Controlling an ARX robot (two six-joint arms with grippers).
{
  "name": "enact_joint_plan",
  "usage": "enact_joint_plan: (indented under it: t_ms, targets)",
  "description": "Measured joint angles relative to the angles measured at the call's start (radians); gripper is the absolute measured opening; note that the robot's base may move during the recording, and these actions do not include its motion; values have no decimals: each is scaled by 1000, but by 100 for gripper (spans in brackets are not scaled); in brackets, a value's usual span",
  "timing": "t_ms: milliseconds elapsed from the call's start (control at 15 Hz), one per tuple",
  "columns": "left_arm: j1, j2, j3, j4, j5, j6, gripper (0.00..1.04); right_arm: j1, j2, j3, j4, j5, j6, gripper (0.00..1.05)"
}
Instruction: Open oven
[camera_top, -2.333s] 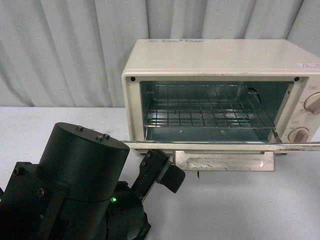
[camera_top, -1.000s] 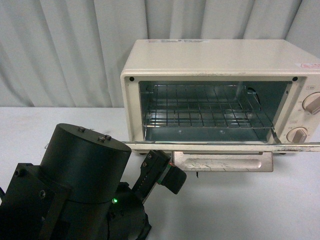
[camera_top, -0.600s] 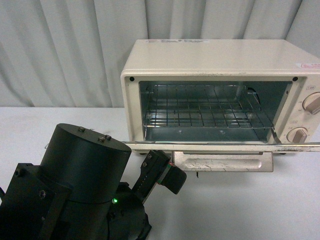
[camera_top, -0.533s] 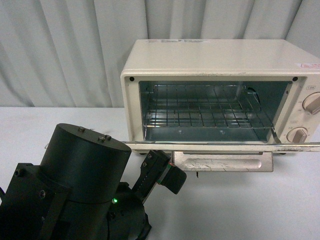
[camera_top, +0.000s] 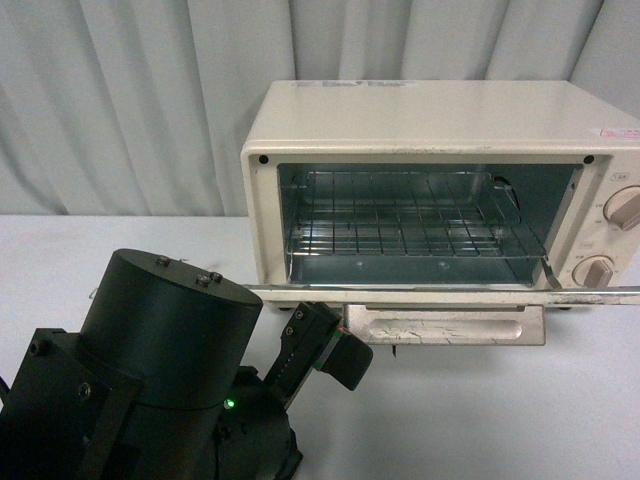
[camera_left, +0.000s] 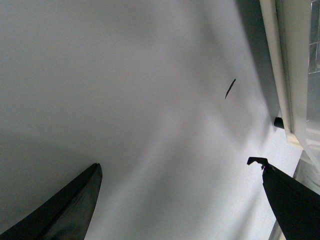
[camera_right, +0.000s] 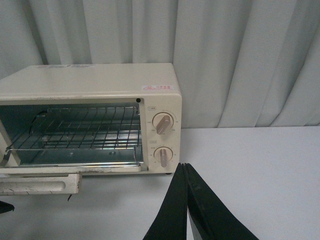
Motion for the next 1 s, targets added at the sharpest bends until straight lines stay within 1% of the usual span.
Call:
enact_joint_plan:
  t_ms: [133, 200, 333, 400, 467, 533, 600, 800, 867, 1000]
  targets:
    - [0, 0, 0, 0, 0, 0, 98, 0, 0, 0, 0, 0, 0, 18]
    - [0, 0, 0, 0, 0, 0, 98, 0, 0, 0, 0, 0, 0, 31]
    - [0, 0, 0, 0, 0, 0, 98, 0, 0, 0, 0, 0, 0, 52]
    - [0, 0, 0, 0, 0, 0, 98, 0, 0, 0, 0, 0, 0, 69]
    - [0, 0, 0, 0, 0, 0, 98, 0, 0, 0, 0, 0, 0, 79]
    - [0, 0, 0, 0, 0, 0, 98, 0, 0, 0, 0, 0, 0, 87]
    - [0, 0, 0, 0, 0, 0, 98, 0, 0, 0, 0, 0, 0, 89]
    - [0, 0, 0, 0, 0, 0, 98, 0, 0, 0, 0, 0, 0, 100]
    - [0, 0, 0, 0, 0, 0, 98, 0, 0, 0, 0, 0, 0, 97]
    - [0, 0, 0, 0, 0, 0, 98, 0, 0, 0, 0, 0, 0, 98]
